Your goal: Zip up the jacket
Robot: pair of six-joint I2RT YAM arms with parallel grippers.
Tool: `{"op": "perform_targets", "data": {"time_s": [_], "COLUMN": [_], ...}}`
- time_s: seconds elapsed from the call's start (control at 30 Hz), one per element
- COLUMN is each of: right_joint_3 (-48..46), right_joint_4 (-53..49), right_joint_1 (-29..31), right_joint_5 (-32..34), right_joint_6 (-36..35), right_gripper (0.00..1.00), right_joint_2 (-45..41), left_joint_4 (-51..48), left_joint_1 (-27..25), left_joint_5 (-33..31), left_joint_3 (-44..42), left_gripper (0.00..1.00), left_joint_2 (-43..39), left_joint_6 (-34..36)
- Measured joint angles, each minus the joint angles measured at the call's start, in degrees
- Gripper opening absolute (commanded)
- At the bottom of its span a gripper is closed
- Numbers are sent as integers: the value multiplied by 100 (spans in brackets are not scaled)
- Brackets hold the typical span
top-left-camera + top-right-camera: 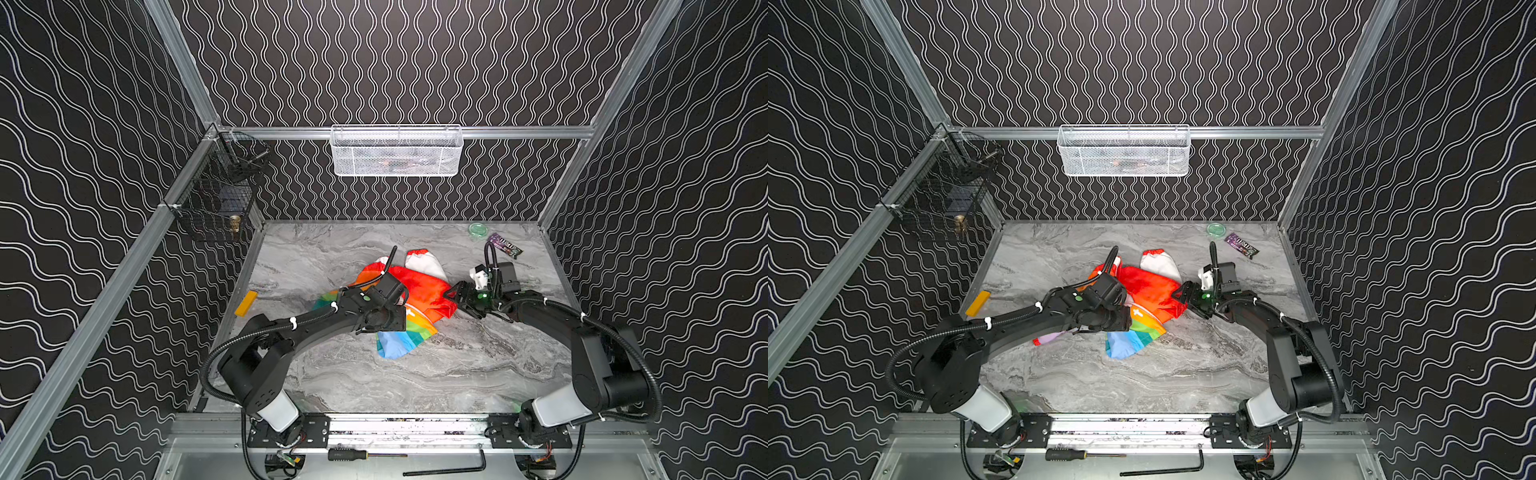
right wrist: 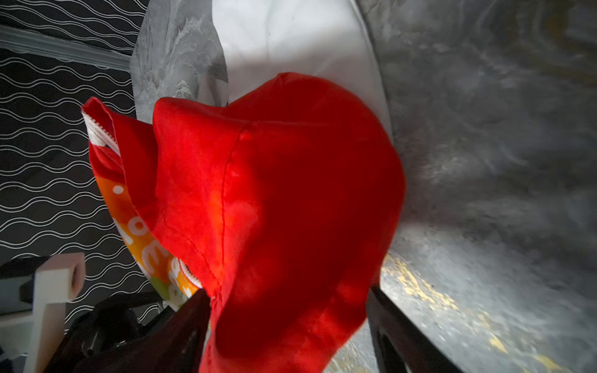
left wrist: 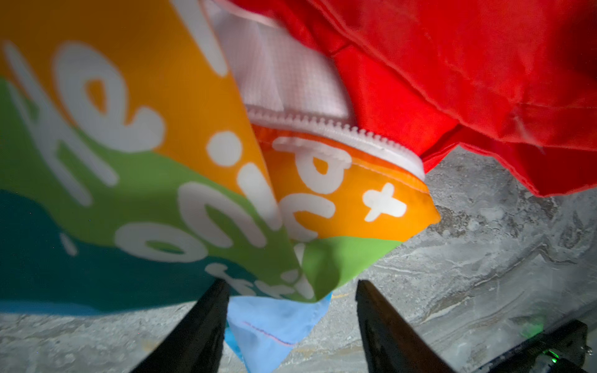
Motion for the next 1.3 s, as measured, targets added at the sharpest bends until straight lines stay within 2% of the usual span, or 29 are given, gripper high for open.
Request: {"op": "perform_targets", "data": {"time_s": [0.13,0.23,0.4,0.73,1.0,1.3], "right_joint_3": [87,181,286,1010,1816,2837], "right_joint_4": [164,234,299,-197,-719,-1346], "right_joint_1": [31,35,37,37,37,20], "right_joint_5": [-81,-181,-236,-157,79,302], "right_joint_6": [160,216,310,83,-168,-426], "right_gripper": [38,20,1,0,0,0], "right_joint_2": [232,319,254,-98,-660,-894], "left_joint_4": [144,195,92,-291,-546,-627], "left_joint_1": [94,275,426,649,1043,1445], "left_joint_5": [-68,-68,-70,-219,-238,-216], "left_joint_3": [-11,-2,168,306,299,111], "left_gripper": [17,1,0,0,0,0], "left_joint_2": [26,28,-59,-682,-1012,-1322], "left_joint_6": [37,98,332,708,935,1084]}}
